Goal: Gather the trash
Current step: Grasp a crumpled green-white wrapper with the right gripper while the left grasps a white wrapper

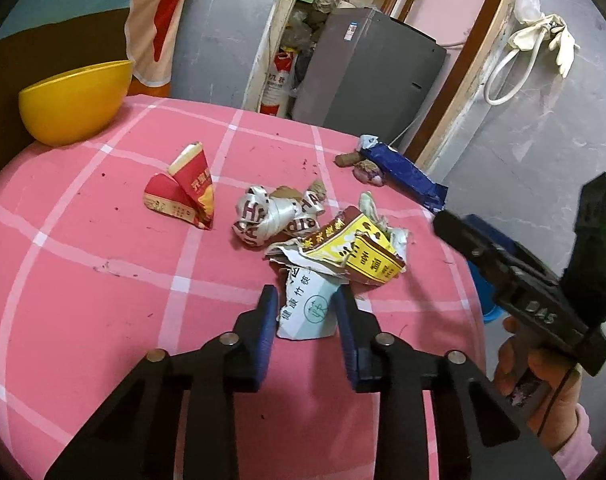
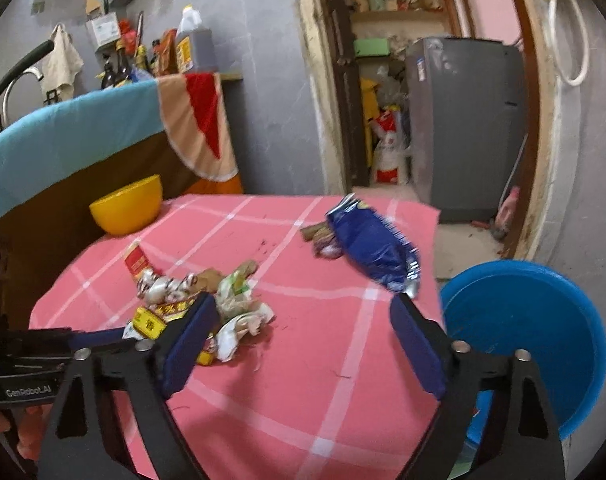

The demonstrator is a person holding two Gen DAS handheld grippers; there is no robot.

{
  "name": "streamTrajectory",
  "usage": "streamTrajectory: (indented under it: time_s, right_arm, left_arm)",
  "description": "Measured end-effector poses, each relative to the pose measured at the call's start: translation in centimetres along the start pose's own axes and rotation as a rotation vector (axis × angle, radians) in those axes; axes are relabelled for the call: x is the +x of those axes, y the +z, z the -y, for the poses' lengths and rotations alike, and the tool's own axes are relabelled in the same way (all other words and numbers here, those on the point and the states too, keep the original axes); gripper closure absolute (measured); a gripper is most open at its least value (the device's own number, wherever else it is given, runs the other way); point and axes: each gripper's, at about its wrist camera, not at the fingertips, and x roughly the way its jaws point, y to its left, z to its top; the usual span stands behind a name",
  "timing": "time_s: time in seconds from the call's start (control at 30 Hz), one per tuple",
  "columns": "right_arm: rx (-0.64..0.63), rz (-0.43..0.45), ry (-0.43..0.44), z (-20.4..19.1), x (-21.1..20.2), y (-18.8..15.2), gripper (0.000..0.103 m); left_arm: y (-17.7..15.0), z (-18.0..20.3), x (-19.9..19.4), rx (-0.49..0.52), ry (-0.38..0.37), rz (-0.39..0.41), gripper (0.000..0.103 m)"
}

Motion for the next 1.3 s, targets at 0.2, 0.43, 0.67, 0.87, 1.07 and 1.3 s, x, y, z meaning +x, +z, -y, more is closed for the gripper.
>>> streamTrajectory:
  time_s: [0.2, 0.43, 0.67, 0.87, 1.07, 1.3]
  right_arm:
    - [-0.048, -0.056, 0.029, -1.5, 1.4, -0.5, 0.029]
    - [-0.055, -0.095, 0.061, -2.4, 2.5, -0.6, 0.041]
    - [0.015, -0.113, 0.077, -1.7, 3.4, -0.1, 0.044]
    - [0.056, -0.125, 0.083, -0.7, 3.9, 0.4, 0.052]
    - [-0.019, -0.170, 0.107, -2.2, 4.8, 0.2, 0.058]
    - [-0.088, -0.185, 0.105, -3.4, 4.8, -0.5, 0.069]
  left_arm:
    - [-0.4, -0.6, -0.3, -0.019, -0.037, -0.011, 0.089]
    - [-0.6, -0.7, -1.1, -0.008, -0.028, -0.004, 0.097]
    - [-0.6, -0.6, -1.1, -0.011, -0.021, 0.002, 0.098]
    - [-0.6, -0.3, -0.8, -0.003, -0.026, -0.005, 0.098]
    - [-0.3, -0.2, -0.4, -0.013, -0.040, -0.022, 0.098]
    - [0.1, -0.4, 0.2, -0.038, -0.065, -0.048, 0.093]
